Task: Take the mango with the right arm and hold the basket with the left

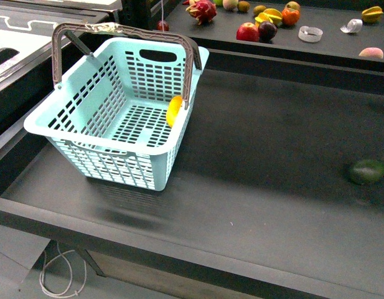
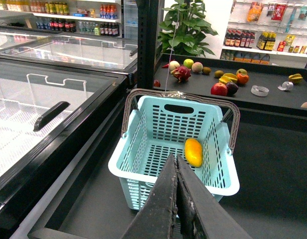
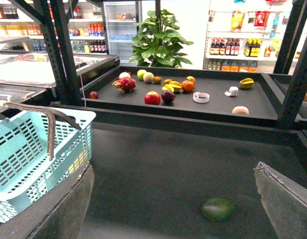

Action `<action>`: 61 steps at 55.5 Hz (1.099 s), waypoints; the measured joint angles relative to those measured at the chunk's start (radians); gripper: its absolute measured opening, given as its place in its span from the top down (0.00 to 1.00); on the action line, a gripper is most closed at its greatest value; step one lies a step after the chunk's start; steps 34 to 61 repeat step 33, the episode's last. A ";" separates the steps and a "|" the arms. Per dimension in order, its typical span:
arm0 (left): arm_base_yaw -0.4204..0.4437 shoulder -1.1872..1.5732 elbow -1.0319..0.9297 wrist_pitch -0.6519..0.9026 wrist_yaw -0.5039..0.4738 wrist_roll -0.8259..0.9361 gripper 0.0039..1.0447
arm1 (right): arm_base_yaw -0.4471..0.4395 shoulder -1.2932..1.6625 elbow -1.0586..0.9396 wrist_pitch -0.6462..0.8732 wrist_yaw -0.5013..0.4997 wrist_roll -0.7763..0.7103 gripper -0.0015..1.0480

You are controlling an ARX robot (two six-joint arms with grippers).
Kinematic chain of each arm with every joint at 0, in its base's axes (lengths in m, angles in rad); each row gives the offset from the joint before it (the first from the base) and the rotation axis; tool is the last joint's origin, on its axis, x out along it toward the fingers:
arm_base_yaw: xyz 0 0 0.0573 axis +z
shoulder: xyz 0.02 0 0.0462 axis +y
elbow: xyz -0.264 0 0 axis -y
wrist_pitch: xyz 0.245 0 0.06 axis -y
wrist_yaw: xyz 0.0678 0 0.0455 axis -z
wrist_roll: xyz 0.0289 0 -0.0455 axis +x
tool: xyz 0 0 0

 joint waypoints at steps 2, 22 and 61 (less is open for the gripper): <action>0.000 -0.013 0.000 -0.013 0.000 0.000 0.98 | 0.000 0.000 0.000 0.000 0.000 0.000 0.08; 0.000 -0.206 0.000 -0.213 0.002 0.000 0.98 | 0.000 0.000 0.000 0.000 0.000 0.000 0.08; 0.000 -0.206 0.000 -0.213 0.002 0.001 0.98 | 0.000 0.000 0.000 0.000 0.000 0.000 0.08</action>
